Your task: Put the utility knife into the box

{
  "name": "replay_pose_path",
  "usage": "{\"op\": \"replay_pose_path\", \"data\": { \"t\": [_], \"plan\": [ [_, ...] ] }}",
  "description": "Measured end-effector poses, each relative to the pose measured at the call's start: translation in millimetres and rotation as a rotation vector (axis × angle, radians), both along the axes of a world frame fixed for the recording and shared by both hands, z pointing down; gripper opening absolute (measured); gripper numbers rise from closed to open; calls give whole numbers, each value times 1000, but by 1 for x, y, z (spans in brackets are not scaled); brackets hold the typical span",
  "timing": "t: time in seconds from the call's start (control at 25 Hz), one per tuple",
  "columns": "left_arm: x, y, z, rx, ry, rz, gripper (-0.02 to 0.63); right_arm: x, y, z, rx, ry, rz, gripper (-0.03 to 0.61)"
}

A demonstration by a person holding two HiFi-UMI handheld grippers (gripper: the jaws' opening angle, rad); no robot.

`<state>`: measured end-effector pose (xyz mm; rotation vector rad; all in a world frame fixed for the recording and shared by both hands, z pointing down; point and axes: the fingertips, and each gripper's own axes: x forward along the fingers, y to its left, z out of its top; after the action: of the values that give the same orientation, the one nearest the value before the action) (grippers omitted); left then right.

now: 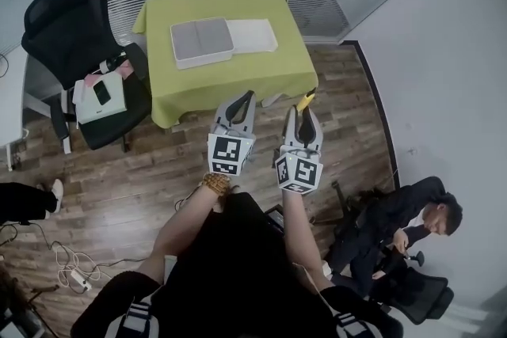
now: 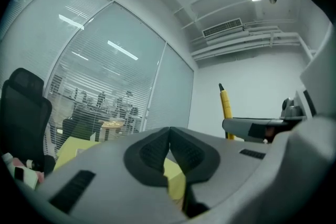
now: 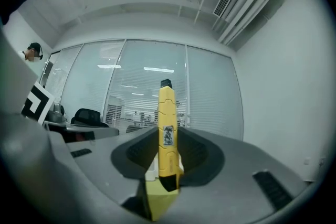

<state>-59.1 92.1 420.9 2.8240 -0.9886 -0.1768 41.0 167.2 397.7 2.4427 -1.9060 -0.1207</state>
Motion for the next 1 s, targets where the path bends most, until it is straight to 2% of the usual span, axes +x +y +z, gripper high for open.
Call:
{"op": "replay_pose_path", "data": {
  "t": [0.28,0.56,1.0],
  "plan": [
    [25,-37,10,6,-54,-34,12,33,-42,7,10,-27,-29,107],
    [77,-63,3,47,-114,-69,12,92,-78,5,32,-60,-82,106],
    [133,-110,8,47,-167,-207,12,176,-140,11,28,-99,-203,106]
  ]
}}
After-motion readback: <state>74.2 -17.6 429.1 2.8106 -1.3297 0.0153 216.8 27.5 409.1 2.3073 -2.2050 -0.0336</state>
